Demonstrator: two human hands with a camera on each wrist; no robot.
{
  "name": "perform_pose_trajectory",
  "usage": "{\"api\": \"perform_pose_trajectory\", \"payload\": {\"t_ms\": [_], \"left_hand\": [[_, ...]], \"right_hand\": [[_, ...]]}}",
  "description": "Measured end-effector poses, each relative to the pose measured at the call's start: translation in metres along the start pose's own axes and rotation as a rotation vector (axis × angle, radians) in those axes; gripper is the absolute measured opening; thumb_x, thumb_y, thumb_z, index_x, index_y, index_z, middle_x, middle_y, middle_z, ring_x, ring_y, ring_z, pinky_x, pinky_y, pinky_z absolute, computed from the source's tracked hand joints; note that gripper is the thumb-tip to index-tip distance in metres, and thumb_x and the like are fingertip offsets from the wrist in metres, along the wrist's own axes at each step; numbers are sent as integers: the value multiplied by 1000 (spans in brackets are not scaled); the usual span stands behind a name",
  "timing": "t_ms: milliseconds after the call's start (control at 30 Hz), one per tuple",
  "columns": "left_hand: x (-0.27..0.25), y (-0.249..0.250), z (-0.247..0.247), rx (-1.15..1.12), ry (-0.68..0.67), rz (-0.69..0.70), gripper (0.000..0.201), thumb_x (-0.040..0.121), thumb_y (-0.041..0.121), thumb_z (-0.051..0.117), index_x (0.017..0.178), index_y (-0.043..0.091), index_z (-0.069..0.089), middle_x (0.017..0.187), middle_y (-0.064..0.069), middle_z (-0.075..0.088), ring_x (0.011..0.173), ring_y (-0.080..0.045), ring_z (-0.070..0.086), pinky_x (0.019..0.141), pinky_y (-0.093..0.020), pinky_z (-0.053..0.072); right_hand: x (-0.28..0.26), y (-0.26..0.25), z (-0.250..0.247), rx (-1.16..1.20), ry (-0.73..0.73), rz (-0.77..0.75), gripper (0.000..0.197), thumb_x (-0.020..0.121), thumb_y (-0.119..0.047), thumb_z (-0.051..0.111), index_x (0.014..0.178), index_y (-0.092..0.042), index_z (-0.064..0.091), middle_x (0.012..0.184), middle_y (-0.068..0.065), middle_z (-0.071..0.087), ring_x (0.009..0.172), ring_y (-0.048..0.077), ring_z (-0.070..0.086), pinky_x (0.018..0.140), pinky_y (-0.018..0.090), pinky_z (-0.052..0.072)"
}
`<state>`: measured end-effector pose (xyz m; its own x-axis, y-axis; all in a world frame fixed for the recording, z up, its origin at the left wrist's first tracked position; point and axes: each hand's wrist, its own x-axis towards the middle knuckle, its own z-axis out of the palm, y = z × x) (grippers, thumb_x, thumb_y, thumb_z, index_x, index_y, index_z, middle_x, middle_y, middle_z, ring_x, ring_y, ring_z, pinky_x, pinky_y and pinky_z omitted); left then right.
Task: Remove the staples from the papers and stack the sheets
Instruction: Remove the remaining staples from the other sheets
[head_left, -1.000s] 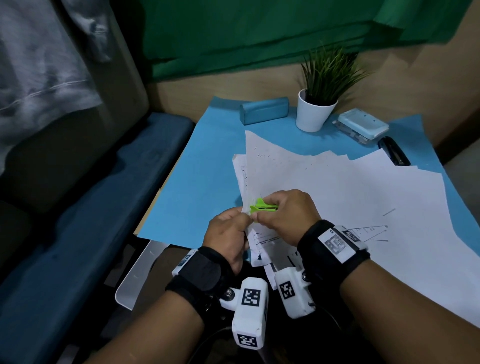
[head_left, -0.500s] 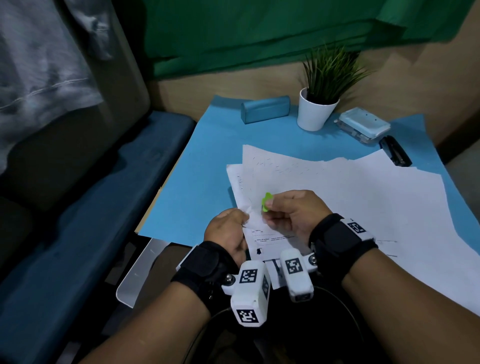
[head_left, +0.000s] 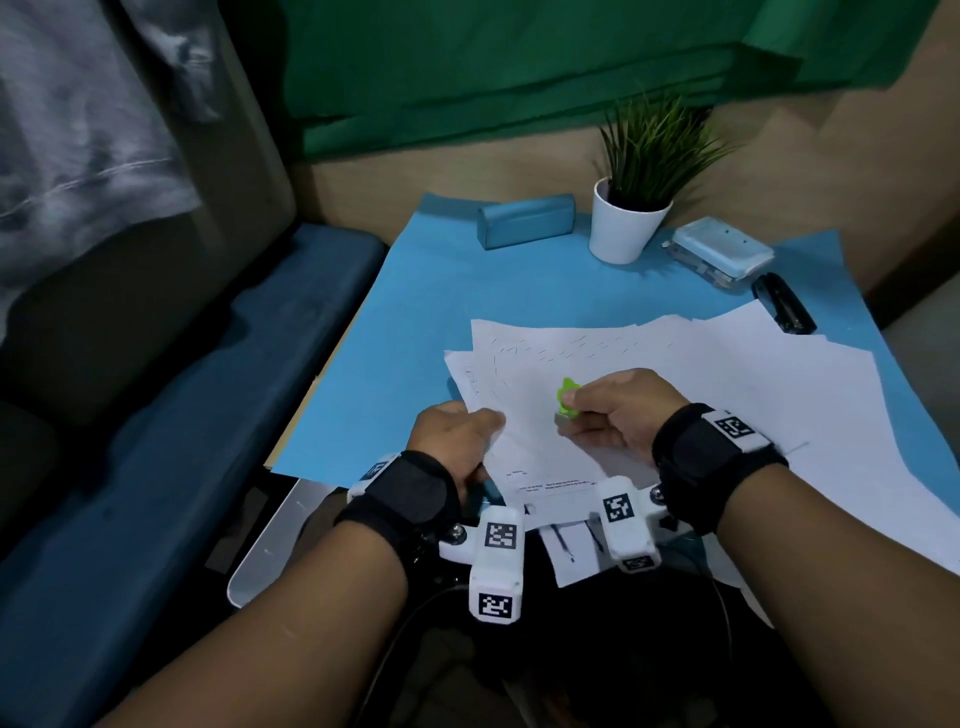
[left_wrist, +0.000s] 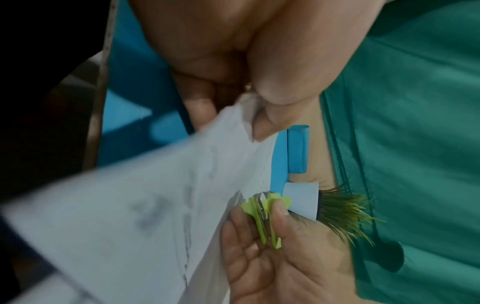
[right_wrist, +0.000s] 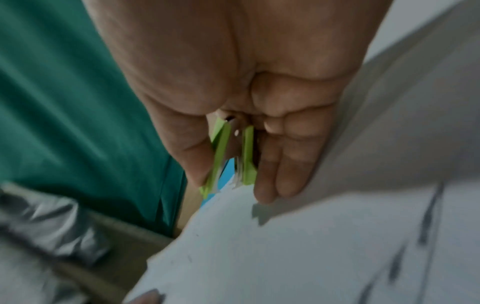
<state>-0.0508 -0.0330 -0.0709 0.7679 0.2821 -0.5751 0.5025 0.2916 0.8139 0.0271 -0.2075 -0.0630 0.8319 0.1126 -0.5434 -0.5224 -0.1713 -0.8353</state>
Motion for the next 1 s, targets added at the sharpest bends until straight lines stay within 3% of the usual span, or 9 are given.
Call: {"api": "perform_pose_trajectory", "payload": {"t_ms": [67,167,233,333,400,600,733,933,1000], "left_hand": [[5,-4,-1,6,23,38,8,78,1,70,81,-1,63,93,-30,71,75,-34,64,78,-60,57],[4,-5,-3,40,28,49,10,85,-8,61,80,-1,64,101,-35,70,80,-34,66,82,-62,57],[0,-3,-5,38,-13,40,9,84,-7,59,80,0,62,91,-32,70,71,-32,65,68,-51,60],[-5,-1,-8,-2,-43,-10,25,89,-13,49,72,3,58,64,-17,63,39,-21,54,39,-19,43],[-7,-3,-10,-7,-69,9,27,90,-16,47,76,0,63,60,-15,63,36,-20,50,35,-15,35],[-8,-12,-13,-63,-50,120,23,84,-18,59,87,-1,74,79,-20,74,57,-24,67,50,-25,54],[-6,-17,-14,-101,-45,126,25,84,-20,59,87,0,74,84,-21,76,64,-28,71,58,-32,59],[-4,-22,-14,-124,-48,160,24,84,-19,60,90,0,73,92,-26,75,77,-33,71,79,-46,61],[-4,-23,-14,-117,-46,171,24,84,-19,59,90,0,73,92,-26,75,78,-33,71,79,-46,61]], "right_hand": [[3,-1,0,-211,63,-87,22,73,-9,81,85,1,65,69,15,65,60,26,58,65,34,55],[1,-5,5,-688,198,-278,24,69,-32,81,82,-17,67,74,-2,63,70,17,56,65,22,43],[-9,-8,14,-812,162,-361,30,67,-40,80,90,-23,71,82,-7,61,74,10,54,59,16,36],[-25,-7,29,-889,49,-452,33,68,-39,79,94,-20,73,87,-6,68,79,11,59,62,15,40],[-32,-2,37,-954,32,-518,27,70,-39,77,86,-17,73,81,-3,68,77,14,59,64,22,42],[-41,7,50,-980,95,-572,37,74,-43,72,68,-9,60,64,5,57,66,21,53,60,31,40],[-46,9,55,-965,144,-564,42,75,-45,72,57,-19,45,56,-3,47,59,14,45,50,20,30],[-47,10,60,-936,184,-519,33,77,-46,72,95,-18,72,91,-2,69,94,18,62,71,20,38],[-47,8,60,-944,188,-507,31,77,-45,72,85,-15,69,81,-1,66,87,21,62,67,24,41]]}}
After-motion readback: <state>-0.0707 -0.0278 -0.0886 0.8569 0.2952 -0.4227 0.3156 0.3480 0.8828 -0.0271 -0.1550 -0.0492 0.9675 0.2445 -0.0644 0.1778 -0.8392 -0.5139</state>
